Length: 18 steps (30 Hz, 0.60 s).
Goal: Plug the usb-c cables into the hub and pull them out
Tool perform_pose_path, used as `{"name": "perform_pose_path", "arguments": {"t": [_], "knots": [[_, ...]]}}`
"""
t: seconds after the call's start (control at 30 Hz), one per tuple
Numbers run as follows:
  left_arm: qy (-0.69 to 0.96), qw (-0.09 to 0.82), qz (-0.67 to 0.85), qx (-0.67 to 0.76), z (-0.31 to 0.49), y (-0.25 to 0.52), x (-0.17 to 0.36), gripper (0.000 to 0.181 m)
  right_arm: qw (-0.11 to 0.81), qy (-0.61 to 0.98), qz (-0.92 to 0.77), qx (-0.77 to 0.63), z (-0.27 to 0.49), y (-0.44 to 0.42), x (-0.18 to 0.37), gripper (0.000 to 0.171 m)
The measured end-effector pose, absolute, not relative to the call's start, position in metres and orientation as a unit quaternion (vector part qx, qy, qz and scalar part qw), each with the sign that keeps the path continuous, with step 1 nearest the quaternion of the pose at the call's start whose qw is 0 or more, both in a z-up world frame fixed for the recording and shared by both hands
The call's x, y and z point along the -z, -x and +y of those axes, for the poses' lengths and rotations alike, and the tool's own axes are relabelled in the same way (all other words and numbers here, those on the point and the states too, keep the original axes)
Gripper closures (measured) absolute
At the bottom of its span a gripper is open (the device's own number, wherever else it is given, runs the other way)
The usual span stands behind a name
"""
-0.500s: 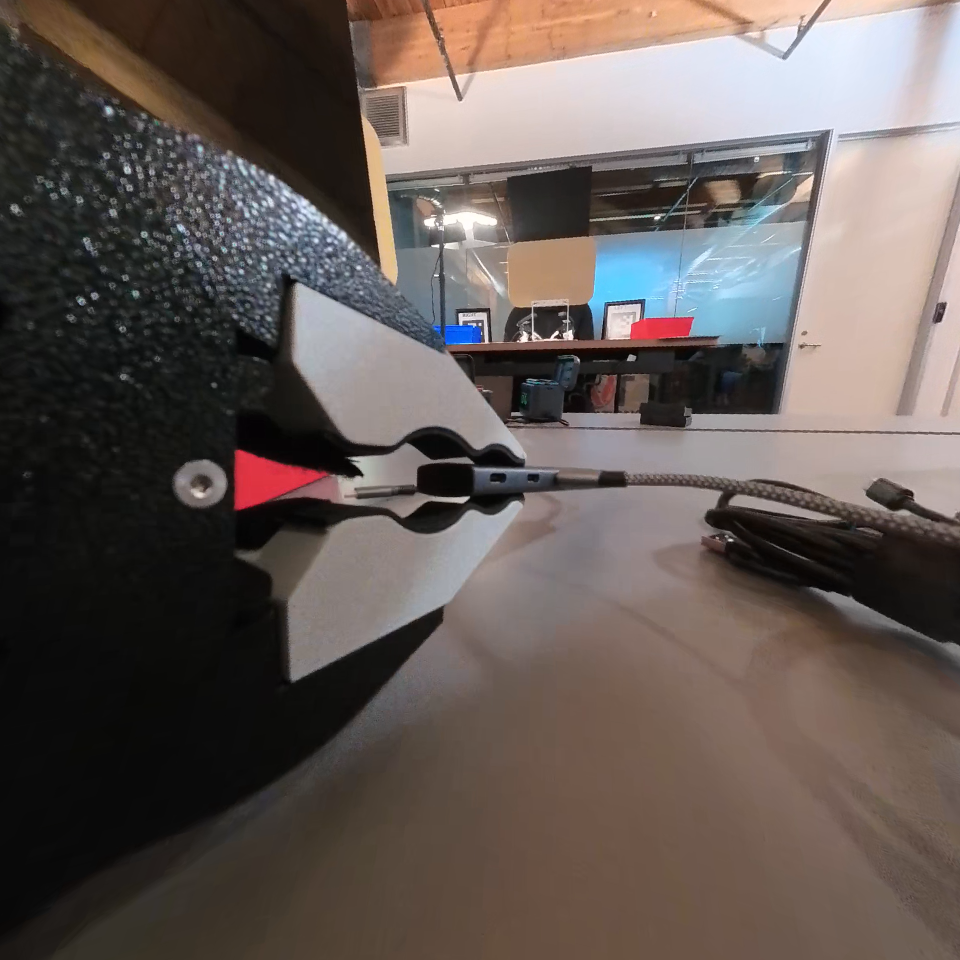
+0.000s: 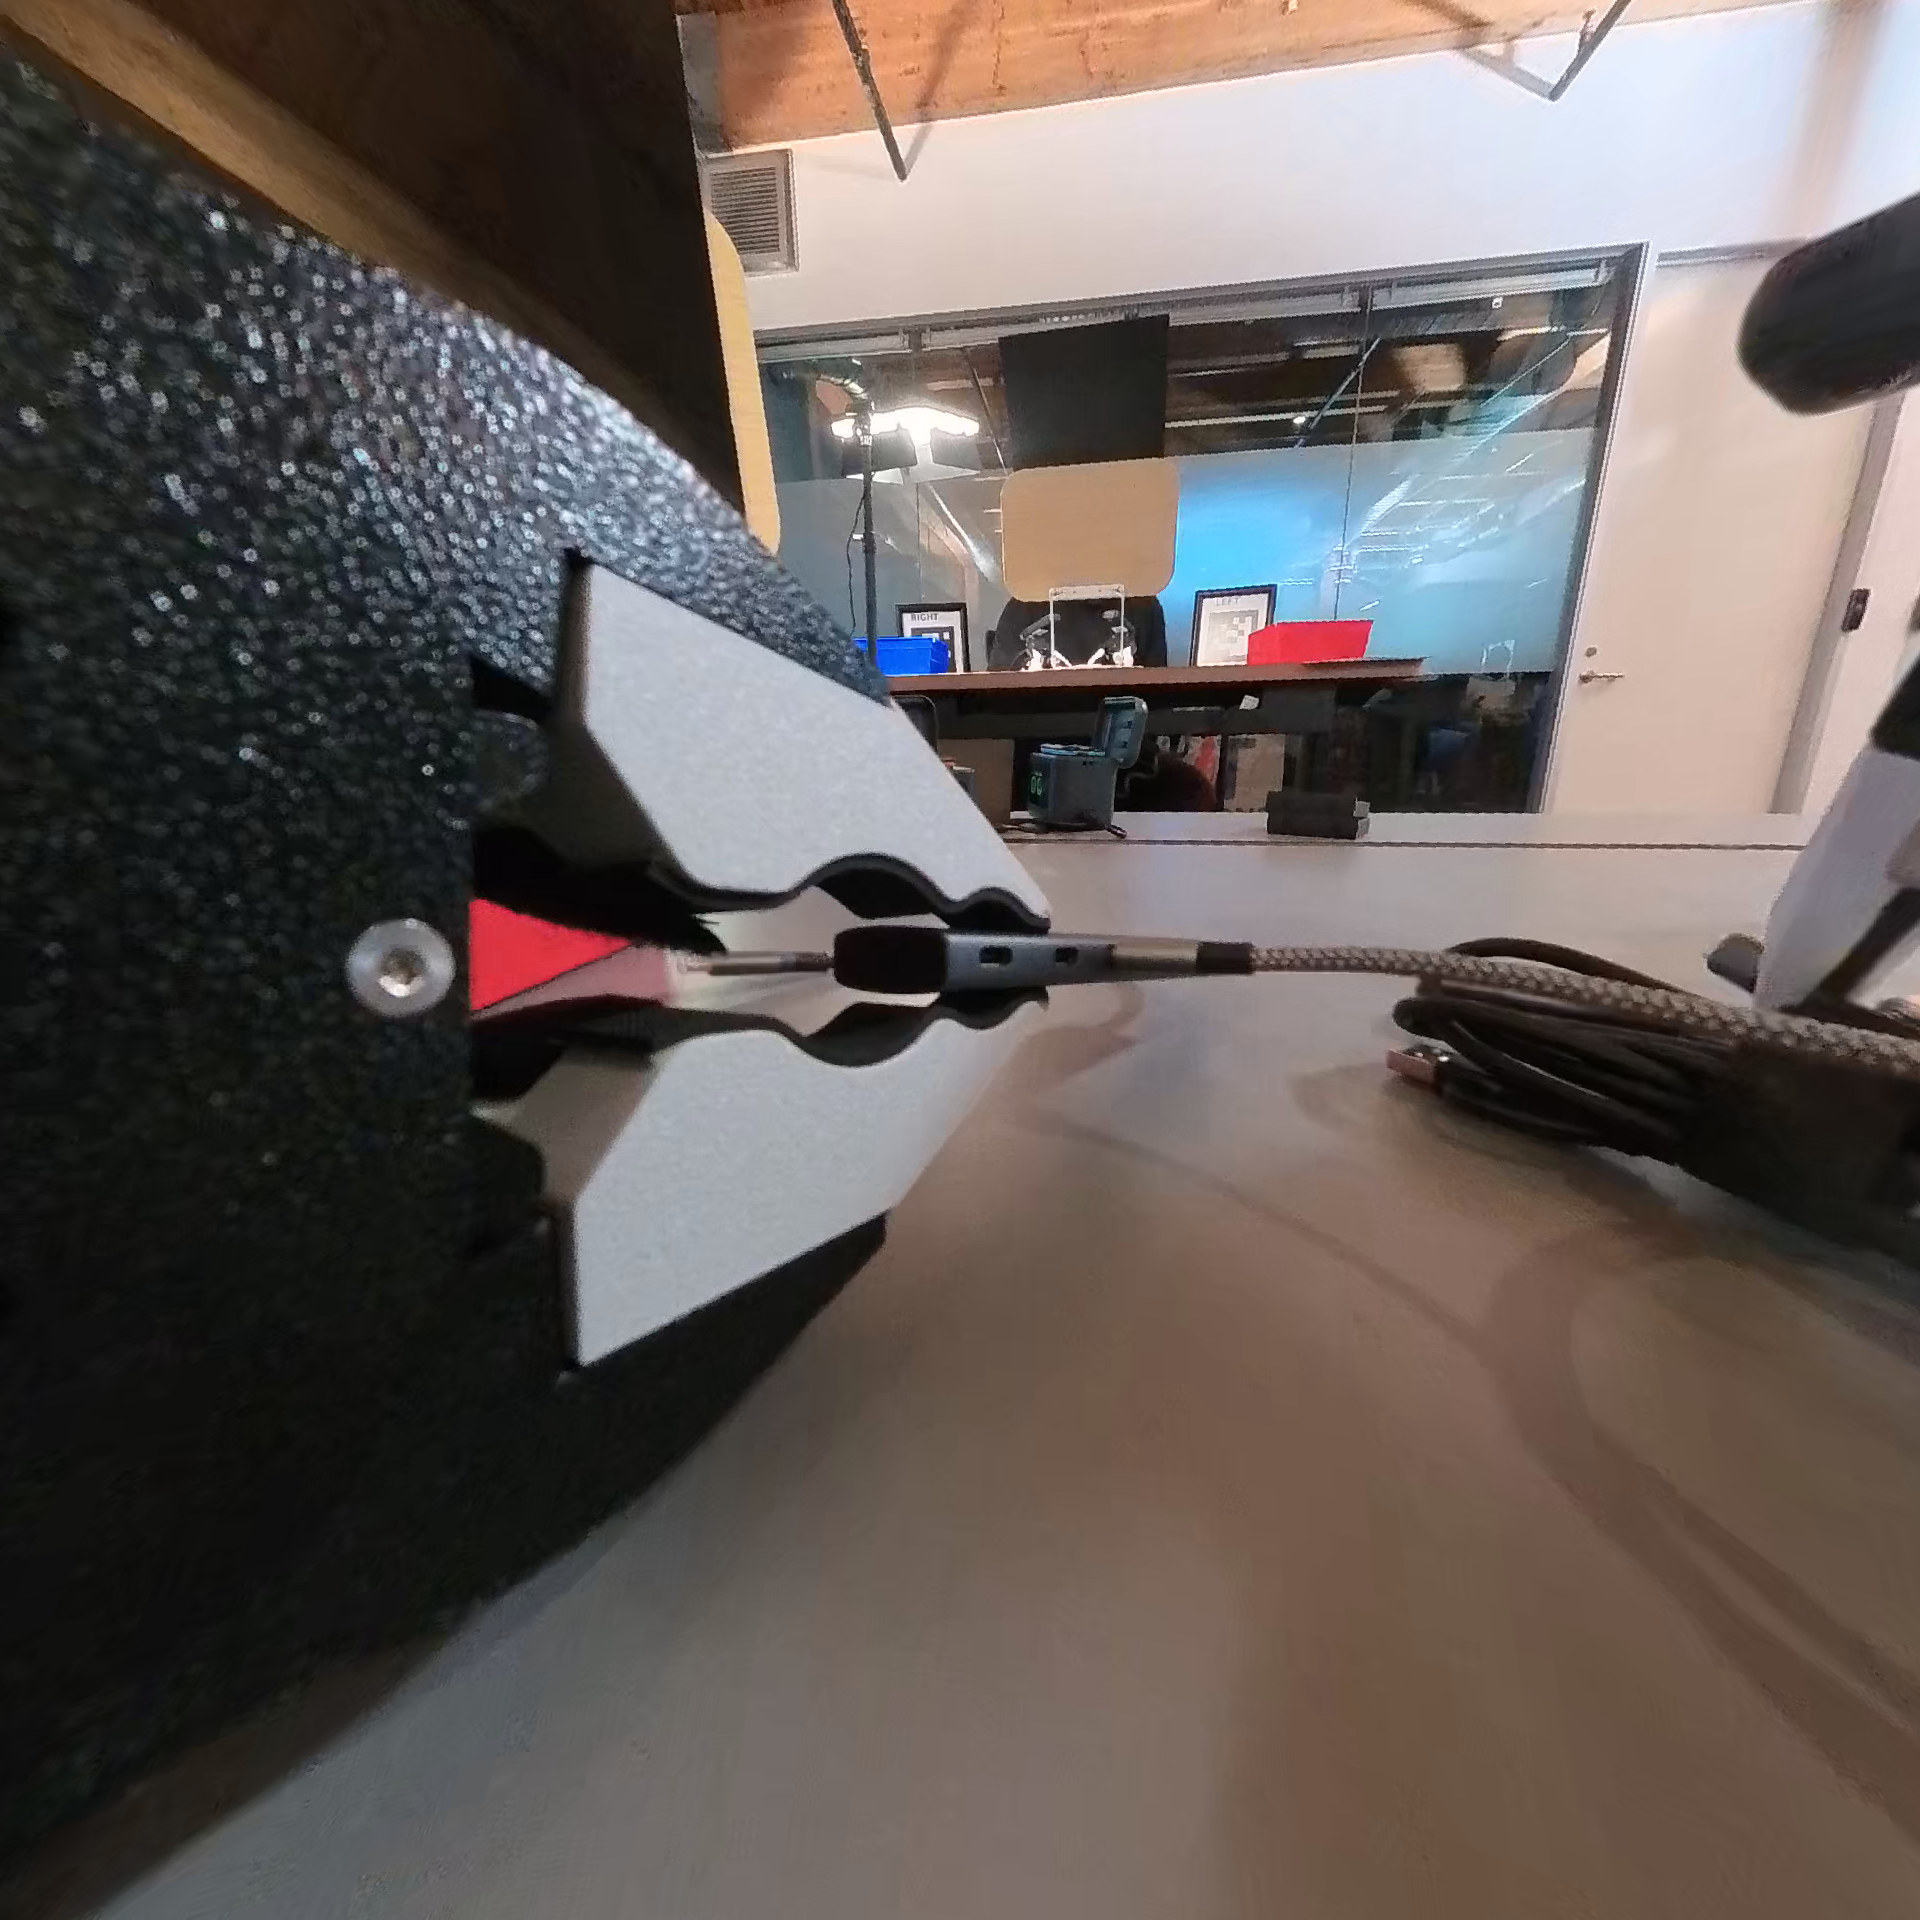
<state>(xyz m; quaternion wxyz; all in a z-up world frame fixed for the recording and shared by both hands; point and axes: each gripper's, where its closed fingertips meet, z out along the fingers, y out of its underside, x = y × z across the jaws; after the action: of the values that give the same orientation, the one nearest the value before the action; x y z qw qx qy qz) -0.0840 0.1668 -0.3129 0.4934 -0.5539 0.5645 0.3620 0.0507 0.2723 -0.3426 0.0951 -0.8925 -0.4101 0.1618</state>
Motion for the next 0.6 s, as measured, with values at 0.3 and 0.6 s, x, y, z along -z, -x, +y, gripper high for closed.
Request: {"name": "perform_pose_path", "arguments": {"t": [0.3, 0.6], "knots": [[0.559, 0.515, 0.565, -0.321, 0.159, 0.072, 0.314, 0.174, 0.097, 0.837, -0.462, -0.275, 0.239, -0.017, 0.305, 0.168], [0.515, 0.554, 0.575, -0.311, 0.147, 0.057, 0.302, 0.174, -0.156, 0.738, -0.436, -0.491, 0.136, 0.004, 0.276, 0.170]]}}
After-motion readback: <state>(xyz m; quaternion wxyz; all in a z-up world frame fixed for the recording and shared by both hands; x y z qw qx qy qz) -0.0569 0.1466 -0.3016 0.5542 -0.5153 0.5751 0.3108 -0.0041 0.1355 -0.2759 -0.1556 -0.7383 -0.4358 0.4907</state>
